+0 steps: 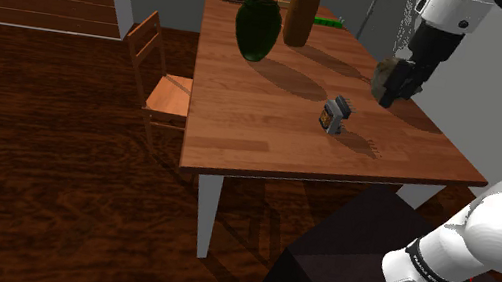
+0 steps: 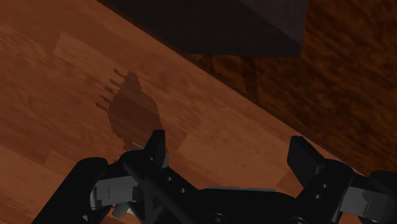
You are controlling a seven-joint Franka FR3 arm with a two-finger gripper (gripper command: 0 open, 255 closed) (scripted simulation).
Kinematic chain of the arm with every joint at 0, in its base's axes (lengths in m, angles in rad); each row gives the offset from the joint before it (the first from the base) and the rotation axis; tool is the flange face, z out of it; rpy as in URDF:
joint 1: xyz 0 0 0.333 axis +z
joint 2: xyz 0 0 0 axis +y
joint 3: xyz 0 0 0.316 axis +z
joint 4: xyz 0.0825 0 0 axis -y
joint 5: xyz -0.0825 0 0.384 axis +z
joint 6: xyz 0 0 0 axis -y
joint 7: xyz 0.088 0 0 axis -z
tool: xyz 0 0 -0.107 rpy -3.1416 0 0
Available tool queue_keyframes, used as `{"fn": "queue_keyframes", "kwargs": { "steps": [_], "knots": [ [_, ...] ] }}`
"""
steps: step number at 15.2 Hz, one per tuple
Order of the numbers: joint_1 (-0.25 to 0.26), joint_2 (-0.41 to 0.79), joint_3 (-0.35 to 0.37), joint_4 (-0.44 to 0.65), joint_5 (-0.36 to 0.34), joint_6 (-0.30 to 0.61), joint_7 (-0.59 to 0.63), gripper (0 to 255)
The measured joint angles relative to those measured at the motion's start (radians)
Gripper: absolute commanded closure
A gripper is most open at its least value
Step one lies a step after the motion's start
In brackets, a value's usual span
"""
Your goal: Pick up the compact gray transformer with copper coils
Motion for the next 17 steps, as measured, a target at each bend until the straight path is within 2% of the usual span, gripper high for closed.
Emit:
{"fn": "queue_keyframes", "kwargs": {
  "steps": [2, 4, 13, 17],
  "knots": [
    [-0.003, 0.012, -0.005, 0.001, -0.004, 0.011, -0.005, 0],
    [-0.012, 0.062, -0.017, -0.006, -0.014, 0.064, -0.018, 0],
    [-0.056, 0.363, -0.080, 0.075, -0.052, 0.275, -0.080, 0],
    [-0.073, 0.511, -0.110, 0.154, -0.059, 0.341, -0.112, 0]
  ]
}}
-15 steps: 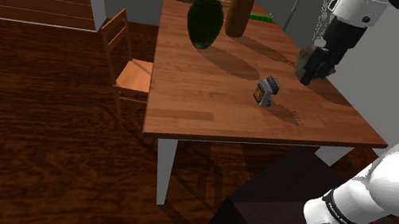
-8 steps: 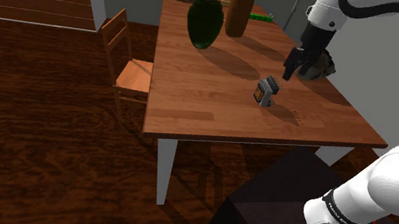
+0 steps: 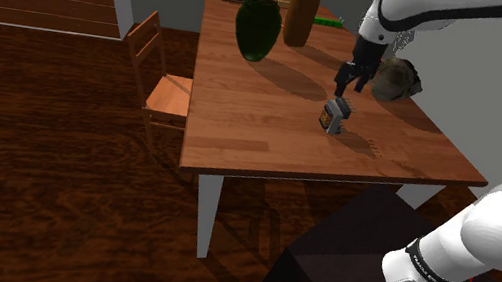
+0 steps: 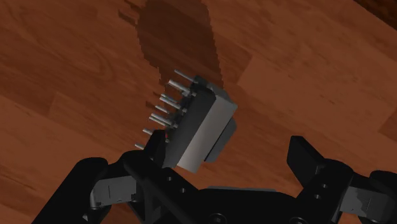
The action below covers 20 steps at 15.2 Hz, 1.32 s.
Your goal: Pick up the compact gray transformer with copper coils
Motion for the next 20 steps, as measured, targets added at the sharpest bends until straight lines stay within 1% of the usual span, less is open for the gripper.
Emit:
{"fn": "queue_keyframes", "kwargs": {
  "steps": [5, 13, 14, 20],
  "knots": [
    [-0.016, 0.178, -0.025, 0.109, 0.005, 0.064, -0.030, 0],
    [-0.019, 0.234, -0.030, 0.064, 0.009, 0.164, -0.038, 0],
    [-0.019, 0.239, -0.030, 0.064, 0.010, 0.169, -0.038, 255],
    [-0.020, 0.241, -0.031, 0.065, 0.010, 0.173, -0.039, 255]
  ]
}}
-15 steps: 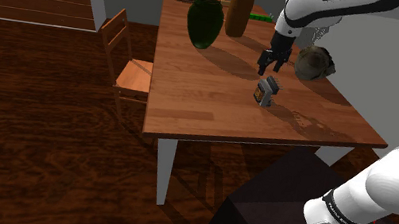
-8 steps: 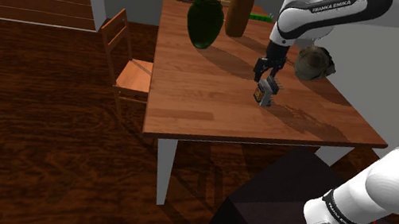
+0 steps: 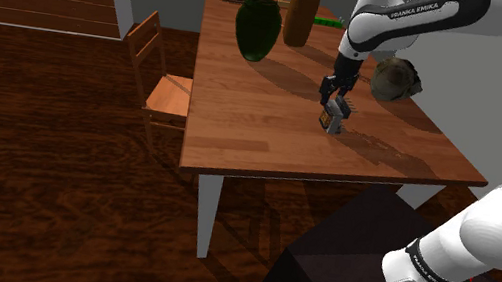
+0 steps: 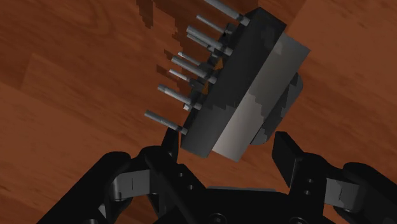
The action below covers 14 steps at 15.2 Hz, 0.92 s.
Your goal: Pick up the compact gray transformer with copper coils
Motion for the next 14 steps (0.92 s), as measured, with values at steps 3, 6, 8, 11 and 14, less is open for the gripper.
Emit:
{"fn": "queue_keyframes", "kwargs": {
  "steps": [3, 6, 8, 11, 14],
  "knots": [
    [0.000, 0.000, 0.000, 0.000, 0.000, 0.000, 0.000, 255],
    [0.000, -0.008, 0.000, 0.007, -0.001, -0.017, 0.000, 255],
    [0.001, -0.016, 0.001, 0.019, -0.002, -0.038, 0.003, 255],
    [0.000, -0.032, 0.000, 0.044, -0.003, -0.078, 0.003, 255],
    [0.001, -0.041, 0.002, 0.075, -0.004, -0.118, 0.005, 255]
  ]
}}
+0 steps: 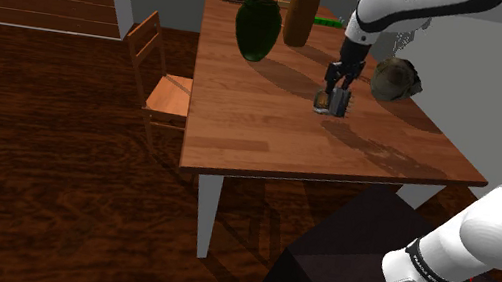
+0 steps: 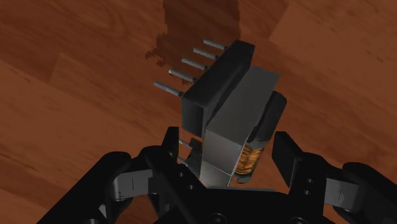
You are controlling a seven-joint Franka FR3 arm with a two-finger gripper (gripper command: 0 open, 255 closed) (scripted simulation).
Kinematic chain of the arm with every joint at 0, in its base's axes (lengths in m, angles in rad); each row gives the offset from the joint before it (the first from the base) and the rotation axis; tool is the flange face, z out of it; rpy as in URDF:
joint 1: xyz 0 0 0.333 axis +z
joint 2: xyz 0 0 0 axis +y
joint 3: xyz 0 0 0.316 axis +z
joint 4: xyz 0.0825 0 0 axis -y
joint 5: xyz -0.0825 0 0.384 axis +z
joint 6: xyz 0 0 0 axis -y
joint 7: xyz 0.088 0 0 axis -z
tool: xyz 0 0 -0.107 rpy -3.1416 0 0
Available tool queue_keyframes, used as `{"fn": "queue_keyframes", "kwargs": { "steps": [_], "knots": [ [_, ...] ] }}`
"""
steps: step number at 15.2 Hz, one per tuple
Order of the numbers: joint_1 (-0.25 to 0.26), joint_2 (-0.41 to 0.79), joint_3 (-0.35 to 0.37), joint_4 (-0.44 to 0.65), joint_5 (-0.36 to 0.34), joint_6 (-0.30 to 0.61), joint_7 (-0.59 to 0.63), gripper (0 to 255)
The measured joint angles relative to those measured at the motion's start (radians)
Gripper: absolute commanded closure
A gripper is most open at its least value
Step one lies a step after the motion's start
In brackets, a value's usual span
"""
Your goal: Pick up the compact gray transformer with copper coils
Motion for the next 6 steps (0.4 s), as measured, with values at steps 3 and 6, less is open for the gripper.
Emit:
{"fn": "queue_keyframes", "kwargs": {
  "steps": [3, 6],
  "knots": [
    [0.000, -0.016, 0.000, 0.025, -0.002, -0.041, 0.001, 255],
    [0.000, -0.025, 0.001, 0.050, -0.002, -0.075, 0.002, 255]
  ]
}}
